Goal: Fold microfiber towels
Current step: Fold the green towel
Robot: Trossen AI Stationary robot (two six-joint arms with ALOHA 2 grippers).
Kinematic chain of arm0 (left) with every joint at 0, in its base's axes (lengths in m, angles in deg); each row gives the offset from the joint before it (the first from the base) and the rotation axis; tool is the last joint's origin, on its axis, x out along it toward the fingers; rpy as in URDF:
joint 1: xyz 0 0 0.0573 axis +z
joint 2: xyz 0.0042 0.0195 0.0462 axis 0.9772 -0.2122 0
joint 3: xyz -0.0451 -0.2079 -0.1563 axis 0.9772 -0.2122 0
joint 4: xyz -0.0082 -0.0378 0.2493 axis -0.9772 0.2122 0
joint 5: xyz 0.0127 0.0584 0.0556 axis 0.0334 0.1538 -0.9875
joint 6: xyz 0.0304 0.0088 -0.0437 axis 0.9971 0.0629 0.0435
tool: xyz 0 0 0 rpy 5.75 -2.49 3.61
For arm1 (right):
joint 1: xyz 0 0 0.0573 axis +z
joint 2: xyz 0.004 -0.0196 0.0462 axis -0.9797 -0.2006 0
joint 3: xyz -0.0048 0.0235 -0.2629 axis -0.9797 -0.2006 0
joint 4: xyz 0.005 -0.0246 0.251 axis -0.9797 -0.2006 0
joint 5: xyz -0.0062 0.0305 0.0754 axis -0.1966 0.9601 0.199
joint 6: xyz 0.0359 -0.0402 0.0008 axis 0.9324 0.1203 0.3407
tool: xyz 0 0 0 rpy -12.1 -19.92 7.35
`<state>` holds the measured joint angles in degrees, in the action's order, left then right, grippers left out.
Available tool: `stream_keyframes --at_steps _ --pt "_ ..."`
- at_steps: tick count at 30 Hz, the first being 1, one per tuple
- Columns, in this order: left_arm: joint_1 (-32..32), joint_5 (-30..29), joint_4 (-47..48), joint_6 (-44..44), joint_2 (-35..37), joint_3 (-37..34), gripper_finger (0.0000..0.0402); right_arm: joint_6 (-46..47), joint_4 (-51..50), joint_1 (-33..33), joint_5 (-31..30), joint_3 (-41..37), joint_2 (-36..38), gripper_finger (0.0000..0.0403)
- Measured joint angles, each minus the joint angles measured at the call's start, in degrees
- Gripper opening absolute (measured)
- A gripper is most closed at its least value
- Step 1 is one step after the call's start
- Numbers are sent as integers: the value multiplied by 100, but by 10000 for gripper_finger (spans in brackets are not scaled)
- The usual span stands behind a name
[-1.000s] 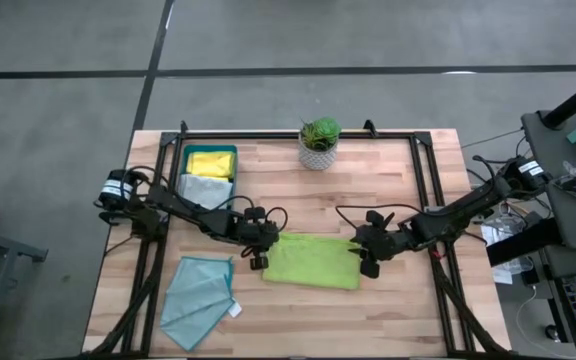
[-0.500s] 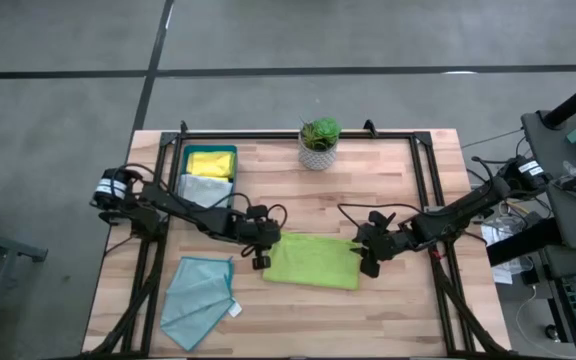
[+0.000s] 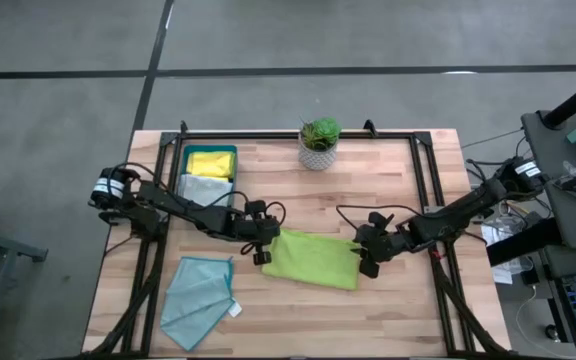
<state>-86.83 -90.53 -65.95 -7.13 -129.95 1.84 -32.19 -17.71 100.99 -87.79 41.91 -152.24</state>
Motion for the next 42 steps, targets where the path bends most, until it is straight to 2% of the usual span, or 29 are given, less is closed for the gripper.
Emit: stream_keyframes --at_steps 9,19,28,42 --pt "-2 2 -3 2 2 17 0 53 -61 0 -57 -4 -472 112" --pt "4 -12 -4 4 4 17 0 -31 -324 0 -57 -5 -110 13" --pt "15 -389 -2 9 4 -23 0 -52 -888 4 -28 22 139 9" --pt "86 -725 -194 -155 -194 -74 0 -48 -876 2 -142 26 52 9"
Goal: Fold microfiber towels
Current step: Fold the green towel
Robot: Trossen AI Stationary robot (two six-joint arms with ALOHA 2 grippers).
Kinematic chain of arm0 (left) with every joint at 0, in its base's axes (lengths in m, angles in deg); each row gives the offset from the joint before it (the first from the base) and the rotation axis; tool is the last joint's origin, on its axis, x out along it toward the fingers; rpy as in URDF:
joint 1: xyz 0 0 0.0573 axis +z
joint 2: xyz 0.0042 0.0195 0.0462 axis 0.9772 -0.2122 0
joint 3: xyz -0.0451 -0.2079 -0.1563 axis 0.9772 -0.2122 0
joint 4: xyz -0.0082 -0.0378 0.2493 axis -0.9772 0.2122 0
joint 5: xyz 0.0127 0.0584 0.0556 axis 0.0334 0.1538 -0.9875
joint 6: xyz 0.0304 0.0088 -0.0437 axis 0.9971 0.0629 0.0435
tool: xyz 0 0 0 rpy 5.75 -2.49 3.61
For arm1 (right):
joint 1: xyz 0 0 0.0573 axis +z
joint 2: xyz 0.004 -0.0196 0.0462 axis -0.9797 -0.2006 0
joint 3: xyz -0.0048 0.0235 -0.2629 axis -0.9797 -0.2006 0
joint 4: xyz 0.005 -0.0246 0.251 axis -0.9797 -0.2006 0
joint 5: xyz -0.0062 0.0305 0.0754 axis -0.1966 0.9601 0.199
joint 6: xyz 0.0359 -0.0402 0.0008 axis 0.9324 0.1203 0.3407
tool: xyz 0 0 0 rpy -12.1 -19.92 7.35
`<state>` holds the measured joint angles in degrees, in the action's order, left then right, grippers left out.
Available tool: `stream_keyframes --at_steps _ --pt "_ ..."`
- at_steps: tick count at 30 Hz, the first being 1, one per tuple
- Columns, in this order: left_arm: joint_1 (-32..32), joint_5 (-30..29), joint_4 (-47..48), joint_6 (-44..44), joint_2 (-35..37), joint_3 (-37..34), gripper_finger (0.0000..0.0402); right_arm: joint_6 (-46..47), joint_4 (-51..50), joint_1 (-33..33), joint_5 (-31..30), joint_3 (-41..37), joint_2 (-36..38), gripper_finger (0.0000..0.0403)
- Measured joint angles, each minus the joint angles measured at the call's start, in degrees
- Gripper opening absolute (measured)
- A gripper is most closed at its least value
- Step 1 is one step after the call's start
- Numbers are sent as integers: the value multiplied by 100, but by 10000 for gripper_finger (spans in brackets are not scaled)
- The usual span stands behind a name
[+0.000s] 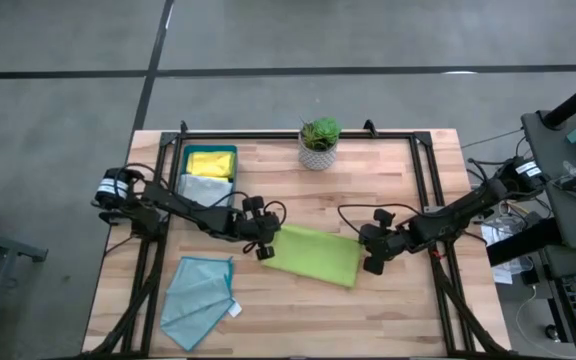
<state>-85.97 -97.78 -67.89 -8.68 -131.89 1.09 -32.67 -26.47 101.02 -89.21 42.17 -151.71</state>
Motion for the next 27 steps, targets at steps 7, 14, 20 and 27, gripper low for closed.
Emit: stream_keyframes --at_steps 7,14,20,27 --pt "2 -101 -68 4 -190 9 28 188 -9 0 0 4 2 17" --pt "2 -420 -62 5 -194 9 109 307 -125 -2 0 16 13 63" --pt "2 -539 169 319 11 134 153 306 -576 2 15 384 15 91" --pt "-12 -96 154 603 304 192 158 232 -136 27 404 647 13 83"
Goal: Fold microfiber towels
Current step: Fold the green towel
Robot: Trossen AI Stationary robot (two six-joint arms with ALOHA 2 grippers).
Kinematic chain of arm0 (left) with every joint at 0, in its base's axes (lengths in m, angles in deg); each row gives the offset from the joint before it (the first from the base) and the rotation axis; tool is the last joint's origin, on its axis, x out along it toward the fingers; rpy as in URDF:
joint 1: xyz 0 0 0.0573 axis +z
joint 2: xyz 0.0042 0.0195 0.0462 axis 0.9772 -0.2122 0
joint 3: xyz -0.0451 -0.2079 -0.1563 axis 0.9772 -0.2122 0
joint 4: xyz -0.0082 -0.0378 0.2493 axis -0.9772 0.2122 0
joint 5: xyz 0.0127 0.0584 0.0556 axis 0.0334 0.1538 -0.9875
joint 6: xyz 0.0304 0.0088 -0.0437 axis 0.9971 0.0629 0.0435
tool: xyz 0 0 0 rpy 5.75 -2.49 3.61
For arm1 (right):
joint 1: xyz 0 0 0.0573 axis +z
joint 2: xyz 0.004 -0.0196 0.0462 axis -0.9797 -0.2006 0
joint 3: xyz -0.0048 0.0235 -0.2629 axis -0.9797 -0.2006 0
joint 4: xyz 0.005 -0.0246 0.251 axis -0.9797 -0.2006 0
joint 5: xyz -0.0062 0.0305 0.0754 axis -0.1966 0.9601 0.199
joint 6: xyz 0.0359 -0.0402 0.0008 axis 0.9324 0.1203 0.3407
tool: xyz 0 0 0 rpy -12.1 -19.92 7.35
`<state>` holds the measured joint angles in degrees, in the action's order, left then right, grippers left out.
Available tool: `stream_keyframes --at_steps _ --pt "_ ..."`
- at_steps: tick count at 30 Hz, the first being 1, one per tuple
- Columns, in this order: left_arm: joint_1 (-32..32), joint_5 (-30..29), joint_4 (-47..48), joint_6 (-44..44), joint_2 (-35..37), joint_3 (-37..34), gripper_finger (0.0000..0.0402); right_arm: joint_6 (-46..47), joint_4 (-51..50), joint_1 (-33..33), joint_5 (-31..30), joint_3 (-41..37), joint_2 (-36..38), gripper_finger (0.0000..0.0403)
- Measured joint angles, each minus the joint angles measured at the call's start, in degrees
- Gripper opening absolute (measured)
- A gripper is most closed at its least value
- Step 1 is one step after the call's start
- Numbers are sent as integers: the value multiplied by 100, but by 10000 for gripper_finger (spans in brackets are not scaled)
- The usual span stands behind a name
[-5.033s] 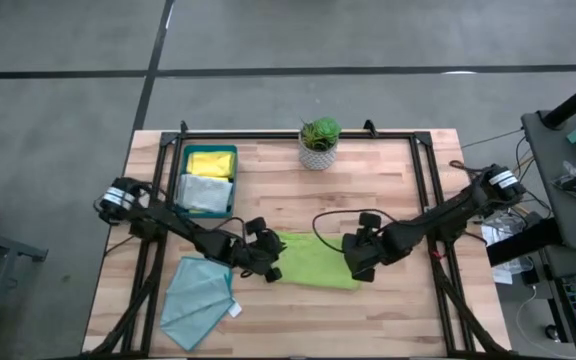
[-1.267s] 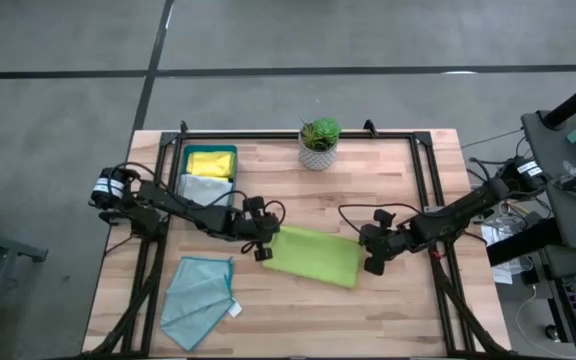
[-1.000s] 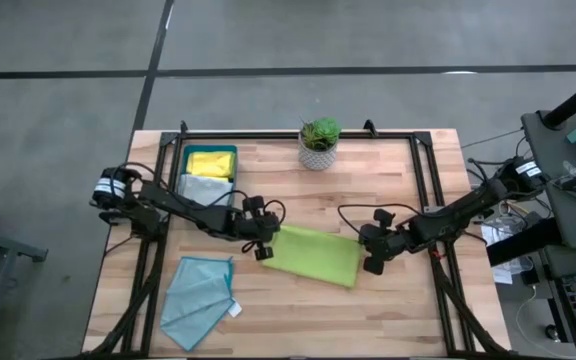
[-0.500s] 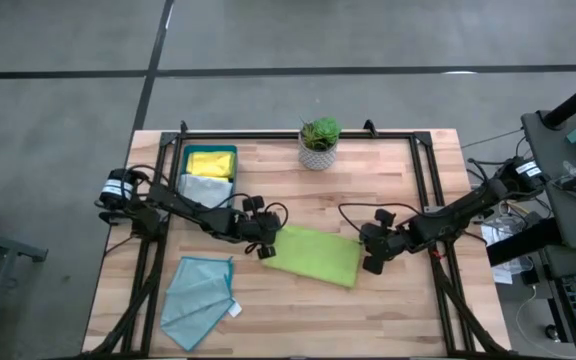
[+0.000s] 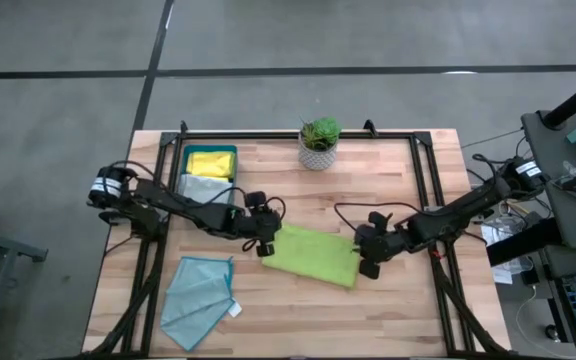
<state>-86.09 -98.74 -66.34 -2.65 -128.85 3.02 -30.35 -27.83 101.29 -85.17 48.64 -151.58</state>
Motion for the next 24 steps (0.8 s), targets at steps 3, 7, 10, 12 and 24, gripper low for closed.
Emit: stream_keyframes --at_steps 3,7,10,12,24 --pt "-44 650 -240 -3 3 -21 145 -60 691 91 248 -57 -1 66" --pt "-212 532 -784 -4 -188 -136 113 -153 1568 251 269 -181 -2 40" --pt "-256 128 -896 -13 -370 -153 83 -159 1934 347 255 -252 -3 20" --pt "-254 -117 -886 -13 -465 -153 65 -140 2061 390 245 -269 -74 11" --pt "-90 -560 -957 -15 -1077 -151 3 115 2311 401 275 -262 -1407 9"
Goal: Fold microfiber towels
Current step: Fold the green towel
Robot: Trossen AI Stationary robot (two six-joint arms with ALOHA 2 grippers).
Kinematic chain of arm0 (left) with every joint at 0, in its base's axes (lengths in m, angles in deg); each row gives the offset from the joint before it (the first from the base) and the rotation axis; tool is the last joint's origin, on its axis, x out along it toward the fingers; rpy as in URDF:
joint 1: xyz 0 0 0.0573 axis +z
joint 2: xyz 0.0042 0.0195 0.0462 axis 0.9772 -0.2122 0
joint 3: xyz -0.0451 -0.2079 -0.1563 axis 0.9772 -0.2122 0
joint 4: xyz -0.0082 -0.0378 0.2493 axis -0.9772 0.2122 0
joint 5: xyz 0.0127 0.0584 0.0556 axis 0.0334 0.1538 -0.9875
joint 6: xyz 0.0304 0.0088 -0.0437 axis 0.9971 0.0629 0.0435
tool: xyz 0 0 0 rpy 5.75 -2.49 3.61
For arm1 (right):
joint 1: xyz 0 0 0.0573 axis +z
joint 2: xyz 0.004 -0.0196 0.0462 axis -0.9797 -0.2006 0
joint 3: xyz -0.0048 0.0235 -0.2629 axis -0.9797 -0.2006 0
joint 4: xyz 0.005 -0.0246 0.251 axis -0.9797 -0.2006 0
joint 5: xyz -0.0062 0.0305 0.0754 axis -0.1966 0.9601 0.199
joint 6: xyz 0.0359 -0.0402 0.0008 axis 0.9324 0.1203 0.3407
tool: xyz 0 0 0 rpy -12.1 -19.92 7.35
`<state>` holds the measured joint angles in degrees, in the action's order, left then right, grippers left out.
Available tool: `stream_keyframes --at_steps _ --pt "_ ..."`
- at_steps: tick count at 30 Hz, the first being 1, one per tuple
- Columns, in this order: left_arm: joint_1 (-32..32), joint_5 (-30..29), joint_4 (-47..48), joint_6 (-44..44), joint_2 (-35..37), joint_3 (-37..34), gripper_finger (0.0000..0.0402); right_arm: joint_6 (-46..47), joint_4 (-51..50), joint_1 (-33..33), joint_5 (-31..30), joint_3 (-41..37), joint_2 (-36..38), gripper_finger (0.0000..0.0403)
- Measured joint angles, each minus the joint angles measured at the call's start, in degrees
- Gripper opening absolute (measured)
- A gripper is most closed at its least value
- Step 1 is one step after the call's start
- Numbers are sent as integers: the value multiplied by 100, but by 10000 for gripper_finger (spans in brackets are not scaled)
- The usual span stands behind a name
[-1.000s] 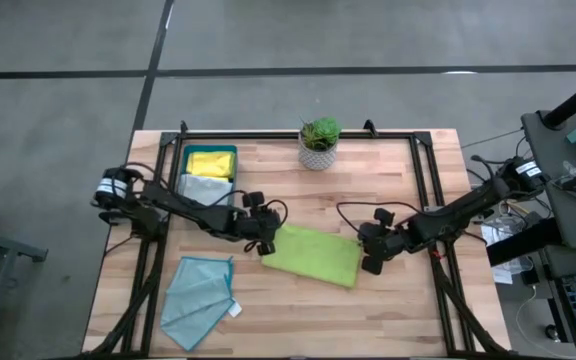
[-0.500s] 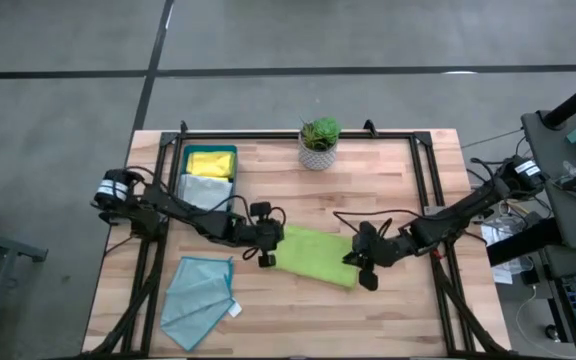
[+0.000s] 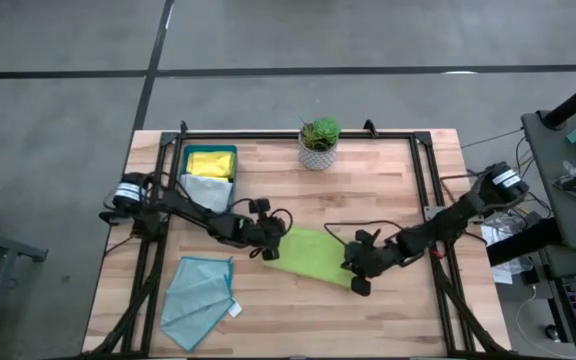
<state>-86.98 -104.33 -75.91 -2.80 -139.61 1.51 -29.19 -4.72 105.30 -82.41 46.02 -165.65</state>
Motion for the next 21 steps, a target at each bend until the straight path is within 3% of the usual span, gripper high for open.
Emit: stream_keyframes --at_steps 8,16,21 --pt "2 6 504 -296 14 28 3 -278 -804 -179 90 38 -181 9" --pt "12 -7 1162 -595 515 94 3 -1608 -2163 -836 71 20 544 9" --pt "4 8 1159 -595 887 94 3 -1908 -2591 -1235 116 59 1126 8"
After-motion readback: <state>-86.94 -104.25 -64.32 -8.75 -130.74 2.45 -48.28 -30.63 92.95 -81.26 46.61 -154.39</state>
